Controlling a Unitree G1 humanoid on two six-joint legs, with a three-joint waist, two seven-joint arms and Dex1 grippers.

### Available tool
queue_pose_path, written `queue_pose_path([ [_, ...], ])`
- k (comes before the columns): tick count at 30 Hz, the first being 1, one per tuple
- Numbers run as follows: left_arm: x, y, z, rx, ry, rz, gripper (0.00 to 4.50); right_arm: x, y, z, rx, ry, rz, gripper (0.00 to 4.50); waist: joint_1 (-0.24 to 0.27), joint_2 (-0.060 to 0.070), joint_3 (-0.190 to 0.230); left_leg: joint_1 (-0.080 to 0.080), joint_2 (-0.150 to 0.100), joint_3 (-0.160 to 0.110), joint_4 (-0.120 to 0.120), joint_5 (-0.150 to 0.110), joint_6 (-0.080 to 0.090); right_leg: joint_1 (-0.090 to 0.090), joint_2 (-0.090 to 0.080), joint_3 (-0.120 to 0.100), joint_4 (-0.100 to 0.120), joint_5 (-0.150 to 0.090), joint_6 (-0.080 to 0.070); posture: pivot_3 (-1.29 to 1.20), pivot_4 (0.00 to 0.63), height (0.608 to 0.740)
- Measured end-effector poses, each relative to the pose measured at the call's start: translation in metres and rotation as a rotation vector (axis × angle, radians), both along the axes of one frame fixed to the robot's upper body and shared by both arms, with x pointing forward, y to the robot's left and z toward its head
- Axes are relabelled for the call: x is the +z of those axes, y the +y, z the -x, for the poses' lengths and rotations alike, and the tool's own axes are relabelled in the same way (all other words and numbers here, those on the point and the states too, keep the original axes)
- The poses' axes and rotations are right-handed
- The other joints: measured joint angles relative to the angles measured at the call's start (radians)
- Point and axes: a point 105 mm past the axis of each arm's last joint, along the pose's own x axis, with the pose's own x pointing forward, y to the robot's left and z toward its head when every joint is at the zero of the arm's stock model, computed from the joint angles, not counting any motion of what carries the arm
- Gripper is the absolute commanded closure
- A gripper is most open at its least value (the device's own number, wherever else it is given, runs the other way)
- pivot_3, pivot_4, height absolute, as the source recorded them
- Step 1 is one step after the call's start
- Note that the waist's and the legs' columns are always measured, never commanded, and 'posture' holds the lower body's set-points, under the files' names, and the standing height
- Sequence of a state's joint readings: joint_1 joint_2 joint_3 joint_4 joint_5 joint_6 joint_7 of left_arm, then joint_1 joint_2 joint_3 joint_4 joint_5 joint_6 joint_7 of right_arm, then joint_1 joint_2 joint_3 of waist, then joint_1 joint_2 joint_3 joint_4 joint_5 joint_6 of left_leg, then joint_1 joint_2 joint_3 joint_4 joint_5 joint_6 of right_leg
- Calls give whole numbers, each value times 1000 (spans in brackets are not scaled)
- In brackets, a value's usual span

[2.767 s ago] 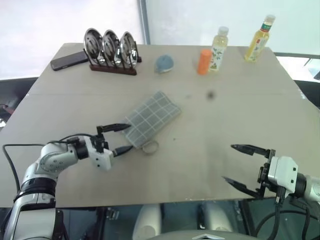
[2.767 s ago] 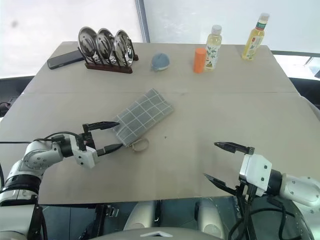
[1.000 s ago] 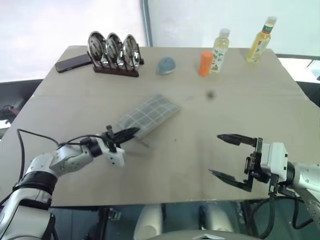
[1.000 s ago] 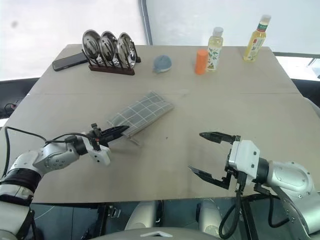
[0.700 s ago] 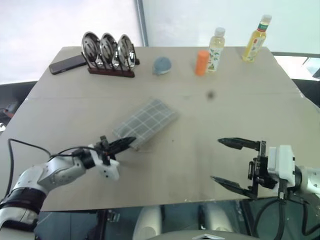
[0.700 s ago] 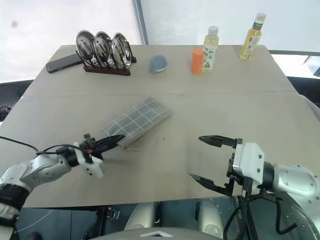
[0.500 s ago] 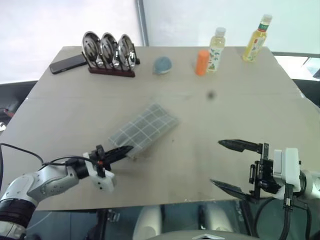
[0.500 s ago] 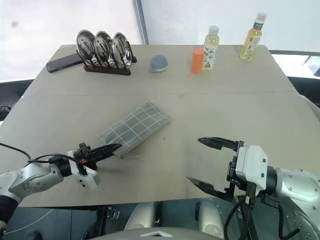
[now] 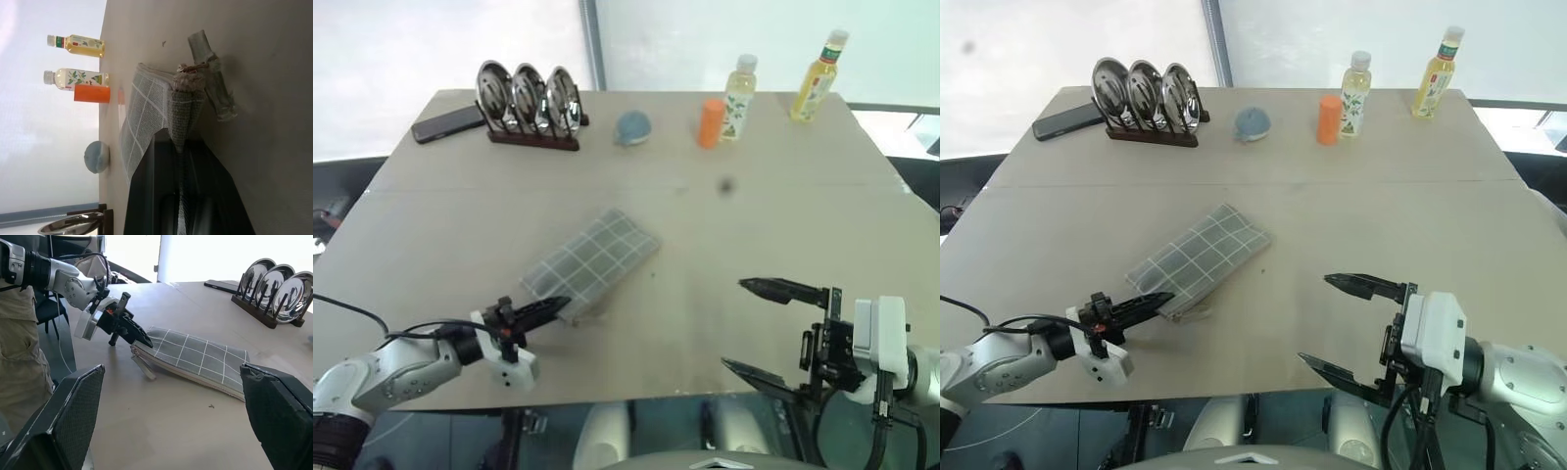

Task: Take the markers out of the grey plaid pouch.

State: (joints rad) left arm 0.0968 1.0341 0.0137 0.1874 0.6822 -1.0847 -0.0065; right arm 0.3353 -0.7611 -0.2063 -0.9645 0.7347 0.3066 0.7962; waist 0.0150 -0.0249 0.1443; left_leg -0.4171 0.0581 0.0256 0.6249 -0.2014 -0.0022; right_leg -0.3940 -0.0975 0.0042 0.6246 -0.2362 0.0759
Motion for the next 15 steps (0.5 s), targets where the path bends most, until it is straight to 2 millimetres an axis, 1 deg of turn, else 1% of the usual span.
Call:
queue_pose_path([
  [13,3,-4,-16,-1,-47,36,4446,3,-1,-6,-22,-40,10,0,6,0,0,0,0,0,0,0,0,0,0,0,0,0,0,0,150,740],
  [15,4,-9,-21,-11,-53,63,4446,2,-2,-9,-32,-43,9,0,13,0,0,0,0,0,1,0,0,1,0,-1,1,0,0,0,150,740],
])
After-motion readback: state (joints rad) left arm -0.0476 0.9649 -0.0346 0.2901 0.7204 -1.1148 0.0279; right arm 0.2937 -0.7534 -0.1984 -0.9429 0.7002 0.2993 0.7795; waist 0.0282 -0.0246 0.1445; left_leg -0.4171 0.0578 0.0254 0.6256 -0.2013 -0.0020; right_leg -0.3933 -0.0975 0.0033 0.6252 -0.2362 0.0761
